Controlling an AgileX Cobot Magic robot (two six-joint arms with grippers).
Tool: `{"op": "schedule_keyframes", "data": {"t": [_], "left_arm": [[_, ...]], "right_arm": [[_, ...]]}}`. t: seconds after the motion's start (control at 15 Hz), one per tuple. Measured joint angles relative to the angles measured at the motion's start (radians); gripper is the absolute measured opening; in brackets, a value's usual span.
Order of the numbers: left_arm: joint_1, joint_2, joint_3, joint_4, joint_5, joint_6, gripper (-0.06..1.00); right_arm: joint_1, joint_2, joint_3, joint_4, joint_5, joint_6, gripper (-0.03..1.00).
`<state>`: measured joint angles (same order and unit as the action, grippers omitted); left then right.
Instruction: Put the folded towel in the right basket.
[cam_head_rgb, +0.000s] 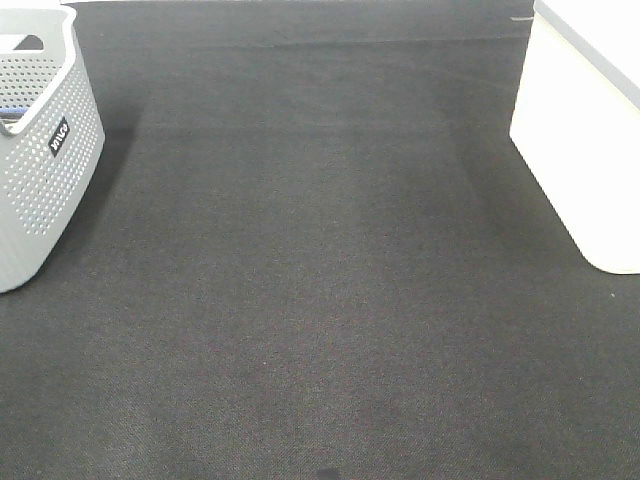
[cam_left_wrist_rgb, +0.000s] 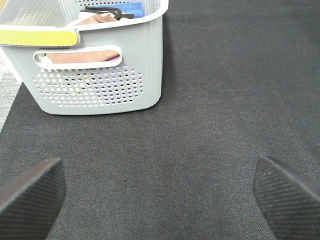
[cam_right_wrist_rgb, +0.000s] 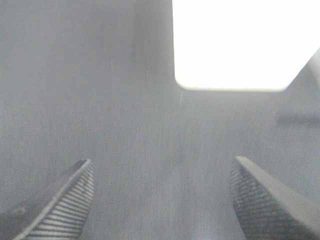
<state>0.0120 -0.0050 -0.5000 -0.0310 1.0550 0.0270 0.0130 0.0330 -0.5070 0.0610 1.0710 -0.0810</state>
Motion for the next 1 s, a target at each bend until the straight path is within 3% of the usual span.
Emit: {"op": "schedule_keyframes", "data": {"t": [1.0], "left_arm": [[0.000, 0.000, 0.000, 0.000, 0.000, 0.000, 0.97]], "right_arm": [[0.000, -0.034, 0.002, 0.000, -0.004, -0.004, 0.72]]}}
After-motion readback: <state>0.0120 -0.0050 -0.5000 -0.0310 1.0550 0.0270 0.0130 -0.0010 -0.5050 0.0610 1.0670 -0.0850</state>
